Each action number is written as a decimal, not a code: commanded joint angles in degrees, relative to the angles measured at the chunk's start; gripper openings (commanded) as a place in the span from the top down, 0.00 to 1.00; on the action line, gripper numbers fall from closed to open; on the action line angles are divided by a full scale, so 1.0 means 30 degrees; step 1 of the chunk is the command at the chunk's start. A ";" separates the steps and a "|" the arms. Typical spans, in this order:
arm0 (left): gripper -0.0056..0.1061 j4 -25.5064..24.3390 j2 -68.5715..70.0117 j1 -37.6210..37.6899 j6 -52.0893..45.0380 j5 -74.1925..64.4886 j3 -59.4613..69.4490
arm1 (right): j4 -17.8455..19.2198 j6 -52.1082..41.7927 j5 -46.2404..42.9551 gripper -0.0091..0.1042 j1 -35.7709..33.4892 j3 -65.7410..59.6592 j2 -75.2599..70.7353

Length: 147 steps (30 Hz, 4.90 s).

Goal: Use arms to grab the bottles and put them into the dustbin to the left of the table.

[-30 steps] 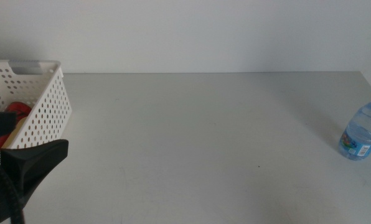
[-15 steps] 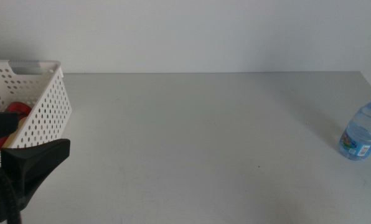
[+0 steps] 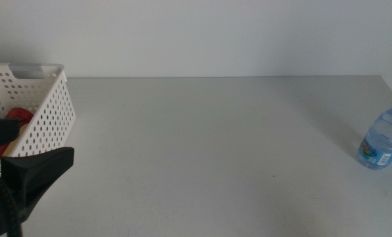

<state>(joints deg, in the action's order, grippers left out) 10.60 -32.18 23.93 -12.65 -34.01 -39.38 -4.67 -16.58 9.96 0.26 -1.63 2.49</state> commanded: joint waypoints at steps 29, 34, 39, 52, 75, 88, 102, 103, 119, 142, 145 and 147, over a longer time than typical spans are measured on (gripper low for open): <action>0.15 0.0343 -0.0075 -0.0001 0.0309 0.1462 -0.0466 | 0.0143 0.4728 -2.1723 0.23 0.0128 0.0189 2.0177; 0.15 0.0343 -0.0075 -0.0001 0.0309 0.1462 -0.0466 | 0.0725 0.5191 -2.3902 0.23 0.0128 0.0189 2.2748; 0.15 0.0343 -0.0075 -0.0001 0.0309 0.1462 -0.0466 | 0.1073 0.5178 -2.8021 0.23 0.0128 0.0210 2.5343; 0.15 0.0343 -0.0075 -0.0001 0.0309 0.1462 -0.0466 | -0.2105 0.3582 -2.8822 0.23 0.0128 0.4029 2.9263; 0.15 0.0344 -0.0075 -0.0001 0.0337 0.1462 -0.0466 | -0.3033 0.3089 -2.8822 0.29 0.0128 1.0067 3.5279; 0.15 0.0344 -0.0075 -0.0001 0.0337 0.1536 -0.0466 | 0.4024 0.5243 -2.6821 0.93 -0.2022 1.3000 3.4154; 0.15 0.0344 -0.0075 -0.0001 0.0337 0.1536 -0.0466 | 1.1827 1.3520 -1.8573 0.93 -0.8215 2.7267 3.8573; 0.15 0.0344 -0.0075 -0.0001 0.0337 0.1536 -0.0466 | 1.2214 1.3786 -1.8573 0.93 -0.8538 2.8014 3.9103; 0.15 0.0344 -0.0075 -0.0001 0.0337 0.1549 -0.0466 | 1.3290 1.3974 -1.7774 0.92 -1.0473 3.1867 4.3050; 0.15 0.0344 -0.0075 -0.0001 0.0337 0.1549 -0.0466 | 1.7004 1.7429 -1.3366 0.16 -1.0609 3.1485 4.2001; 0.15 0.0344 -0.0075 -0.0001 0.0271 0.1546 -0.0466 | 1.7992 1.9006 -1.2428 0.18 -1.0553 3.0812 4.1204; 0.15 0.0344 -0.0075 -0.0001 0.0274 0.1552 -0.0466 | 1.8130 1.9242 -1.2111 0.20 -1.0510 3.0011 4.0427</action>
<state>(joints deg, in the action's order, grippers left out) 10.60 -32.18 23.93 -12.65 -33.82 -39.38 49.25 39.94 -24.63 -31.61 88.26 129.92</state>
